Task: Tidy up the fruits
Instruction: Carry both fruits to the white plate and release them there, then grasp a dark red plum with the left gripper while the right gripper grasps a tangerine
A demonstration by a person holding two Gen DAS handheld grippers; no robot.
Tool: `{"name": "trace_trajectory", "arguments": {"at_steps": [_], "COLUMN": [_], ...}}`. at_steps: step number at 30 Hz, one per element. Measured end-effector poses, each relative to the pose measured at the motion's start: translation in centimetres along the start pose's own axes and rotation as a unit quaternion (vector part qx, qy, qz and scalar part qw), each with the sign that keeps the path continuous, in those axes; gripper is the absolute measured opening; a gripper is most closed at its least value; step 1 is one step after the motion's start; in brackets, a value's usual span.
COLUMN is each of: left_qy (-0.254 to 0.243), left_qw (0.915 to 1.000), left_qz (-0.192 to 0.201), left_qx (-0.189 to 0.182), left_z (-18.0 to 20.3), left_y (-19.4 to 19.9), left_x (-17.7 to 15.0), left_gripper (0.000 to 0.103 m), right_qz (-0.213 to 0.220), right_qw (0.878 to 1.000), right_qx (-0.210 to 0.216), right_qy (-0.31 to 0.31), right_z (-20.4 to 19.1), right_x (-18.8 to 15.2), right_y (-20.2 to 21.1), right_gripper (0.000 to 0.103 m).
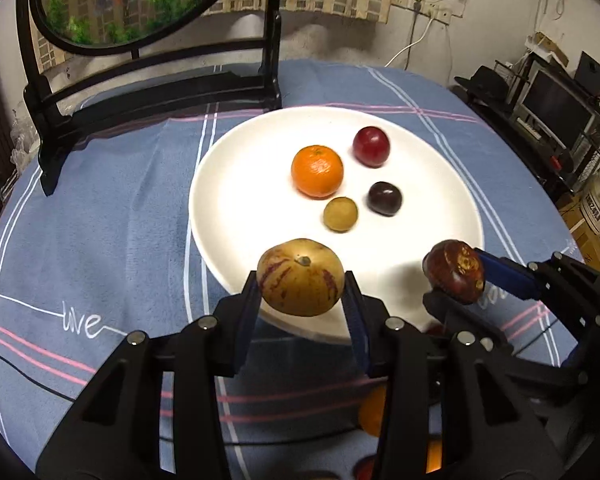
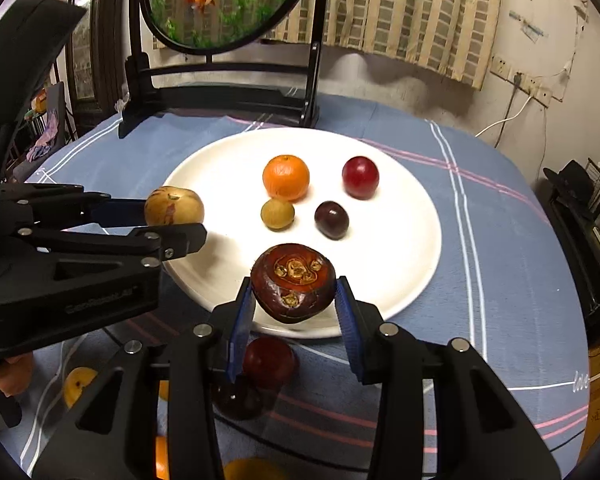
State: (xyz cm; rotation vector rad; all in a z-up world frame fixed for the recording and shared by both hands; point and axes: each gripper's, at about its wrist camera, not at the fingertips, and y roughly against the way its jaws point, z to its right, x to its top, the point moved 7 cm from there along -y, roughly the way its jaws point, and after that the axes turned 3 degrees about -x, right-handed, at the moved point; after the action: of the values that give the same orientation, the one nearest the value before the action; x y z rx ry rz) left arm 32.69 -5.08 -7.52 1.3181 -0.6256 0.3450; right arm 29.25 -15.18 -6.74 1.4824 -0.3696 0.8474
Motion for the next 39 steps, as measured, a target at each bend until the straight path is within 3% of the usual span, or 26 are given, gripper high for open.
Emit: {"name": "trace_trajectory", "arguments": {"at_steps": [2, 4, 6, 12, 18, 25, 27, 33, 39], "left_qy": [0.001, -0.002, -0.002, 0.006, 0.019, 0.029, 0.023, 0.005, -0.009], "left_qw": [1.0, 0.9999, 0.9997, 0.9996, 0.9992, 0.9982, 0.9983, 0.9988, 0.999], "left_qz": [0.005, 0.014, 0.024, 0.029, 0.035, 0.052, 0.051, 0.045, 0.025], "left_qx": [0.001, 0.005, 0.006, -0.002, -0.006, -0.004, -0.014, -0.021, -0.036], "left_z": [-0.1, 0.0, 0.1, 0.1, -0.3, -1.1, -0.8, 0.0, 0.8], "left_y": [-0.3, 0.1, 0.8, 3.0, 6.0, 9.2, 9.7, 10.7, 11.3], "left_x": [0.1, 0.1, 0.0, -1.1, -3.6, -5.2, -5.7, -8.3, -12.4], "left_gripper": [0.044, 0.061, 0.067, 0.068, 0.071, 0.076, 0.076, 0.076, 0.076], "right_qz": [-0.009, -0.012, -0.012, -0.012, 0.032, -0.032, -0.032, -0.004, 0.012], "right_qw": [1.0, 1.0, 1.0, 0.999, 0.999, 0.999, 0.998, 0.997, 0.998], "right_qx": [-0.005, -0.009, -0.004, 0.002, -0.021, -0.027, -0.035, 0.002, 0.031], "right_qy": [0.005, 0.003, -0.007, -0.039, -0.031, -0.027, -0.033, -0.083, -0.062], "right_z": [-0.1, 0.0, 0.3, 1.3, 1.4, 0.4, 1.0, 2.8, 2.7], "right_x": [-0.2, -0.4, -0.6, -1.3, 0.7, 0.6, 0.1, -1.3, -7.8], "right_y": [-0.5, -0.5, -0.1, 1.7, 2.8, -1.0, -0.8, 3.5, 10.6], "right_gripper": [0.041, 0.041, 0.041, 0.041, 0.041, 0.042, 0.056, 0.056, 0.056]}}
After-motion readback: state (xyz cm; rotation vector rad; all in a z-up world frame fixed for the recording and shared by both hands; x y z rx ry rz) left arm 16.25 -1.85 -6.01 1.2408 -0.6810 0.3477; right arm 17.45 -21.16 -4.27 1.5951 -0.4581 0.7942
